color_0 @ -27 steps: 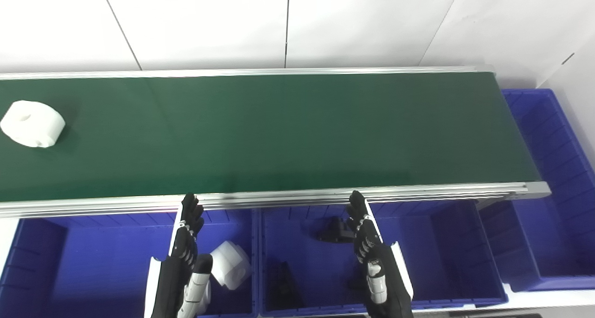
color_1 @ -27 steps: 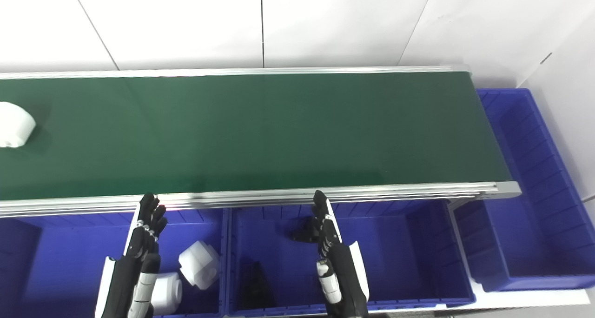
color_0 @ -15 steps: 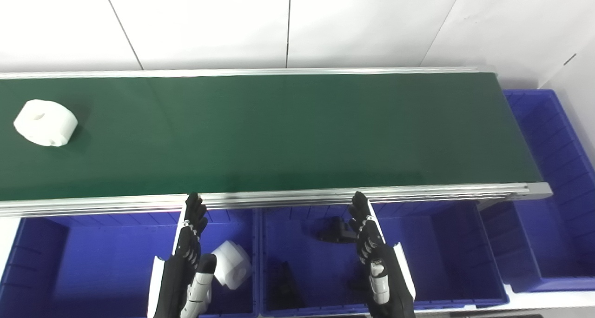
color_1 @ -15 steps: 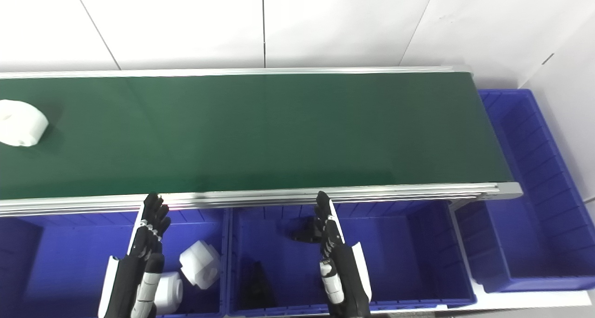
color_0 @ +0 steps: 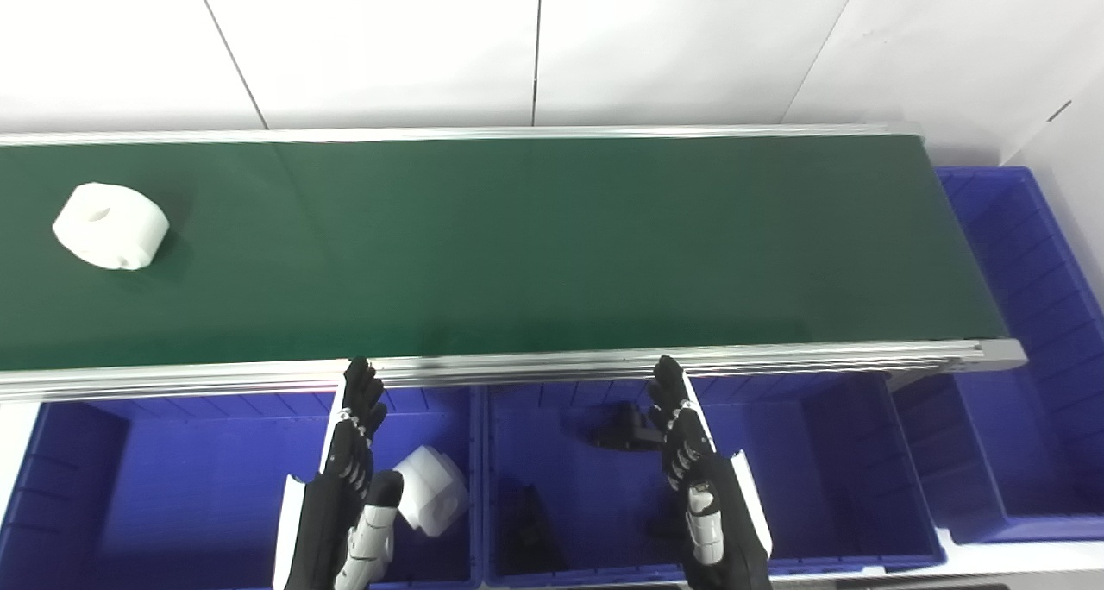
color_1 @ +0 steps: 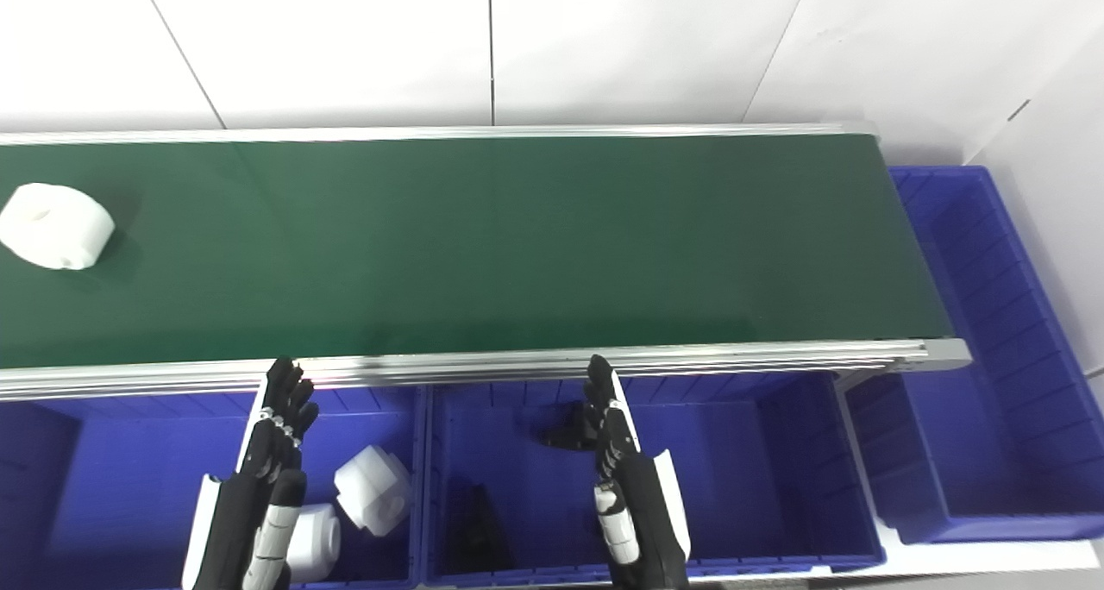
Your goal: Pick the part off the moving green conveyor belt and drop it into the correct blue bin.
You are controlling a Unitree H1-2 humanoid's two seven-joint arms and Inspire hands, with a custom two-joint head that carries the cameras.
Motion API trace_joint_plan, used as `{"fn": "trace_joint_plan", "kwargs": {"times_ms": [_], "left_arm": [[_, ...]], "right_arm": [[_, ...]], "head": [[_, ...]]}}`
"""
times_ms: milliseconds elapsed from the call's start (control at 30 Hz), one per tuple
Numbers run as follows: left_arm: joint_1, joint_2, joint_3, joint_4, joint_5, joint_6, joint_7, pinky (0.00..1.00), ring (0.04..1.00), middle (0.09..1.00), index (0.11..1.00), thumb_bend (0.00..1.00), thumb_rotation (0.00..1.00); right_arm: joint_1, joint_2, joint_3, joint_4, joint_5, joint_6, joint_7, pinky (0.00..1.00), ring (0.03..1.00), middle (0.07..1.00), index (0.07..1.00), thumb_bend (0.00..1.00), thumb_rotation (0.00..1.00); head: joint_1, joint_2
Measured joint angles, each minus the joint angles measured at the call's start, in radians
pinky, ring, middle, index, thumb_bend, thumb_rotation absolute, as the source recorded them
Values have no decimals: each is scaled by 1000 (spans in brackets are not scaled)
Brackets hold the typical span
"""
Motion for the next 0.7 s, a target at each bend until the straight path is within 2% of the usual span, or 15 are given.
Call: {"fn": "trace_joint_plan", "kwargs": {"times_ms": [700], "left_arm": [[-3, 1, -3, 12, 5, 0, 0, 949, 971, 1000, 1000, 549, 881]], "right_arm": [[-2, -2, -5, 14, 4, 0, 11, 1000, 1000, 1000, 1000, 948, 1000]], "head": [[8, -5]]}}
